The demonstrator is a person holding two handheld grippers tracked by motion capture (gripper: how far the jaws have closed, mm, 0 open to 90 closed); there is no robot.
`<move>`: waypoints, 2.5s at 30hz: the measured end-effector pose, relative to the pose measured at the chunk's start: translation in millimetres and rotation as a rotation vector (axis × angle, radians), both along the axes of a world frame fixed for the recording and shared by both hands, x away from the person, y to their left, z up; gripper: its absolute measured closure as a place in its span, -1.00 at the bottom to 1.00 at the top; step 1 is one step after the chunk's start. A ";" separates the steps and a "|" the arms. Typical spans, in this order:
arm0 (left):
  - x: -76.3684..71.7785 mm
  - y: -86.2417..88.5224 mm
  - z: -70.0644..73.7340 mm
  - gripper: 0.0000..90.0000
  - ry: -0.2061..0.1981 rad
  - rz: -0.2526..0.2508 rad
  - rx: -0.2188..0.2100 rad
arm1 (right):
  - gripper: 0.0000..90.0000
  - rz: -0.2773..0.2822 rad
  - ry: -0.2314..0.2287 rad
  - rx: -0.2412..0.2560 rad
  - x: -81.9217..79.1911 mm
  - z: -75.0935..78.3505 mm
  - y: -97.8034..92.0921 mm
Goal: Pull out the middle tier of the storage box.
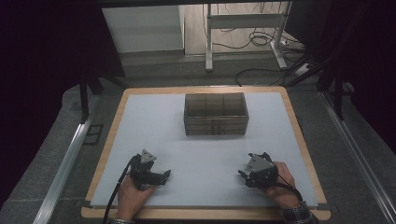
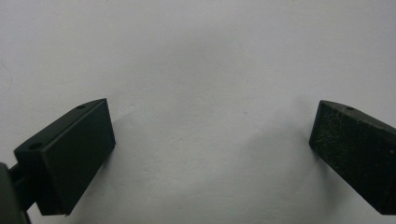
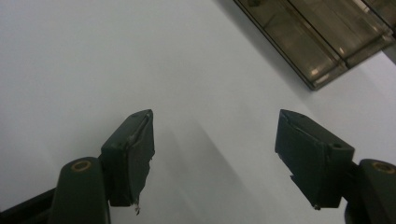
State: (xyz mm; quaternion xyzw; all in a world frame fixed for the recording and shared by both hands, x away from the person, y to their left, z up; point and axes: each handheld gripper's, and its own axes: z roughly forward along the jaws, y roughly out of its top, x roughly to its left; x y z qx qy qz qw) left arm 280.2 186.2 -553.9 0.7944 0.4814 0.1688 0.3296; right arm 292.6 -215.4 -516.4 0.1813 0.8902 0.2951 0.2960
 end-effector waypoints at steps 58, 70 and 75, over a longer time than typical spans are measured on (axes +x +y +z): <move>-0.1 -0.2 -0.1 -1.00 0.001 0.002 -0.002 | 0.02 0.132 -0.519 -0.632 40.6 -24.0 117.2; -0.1 -0.1 0.0 -1.00 0.002 0.001 -0.002 | 0.13 0.102 -0.562 -0.670 59.7 -25.6 123.7; -0.1 0.0 0.0 -1.00 0.002 0.001 -0.002 | 0.18 0.088 -0.580 -0.693 67.2 -26.0 126.3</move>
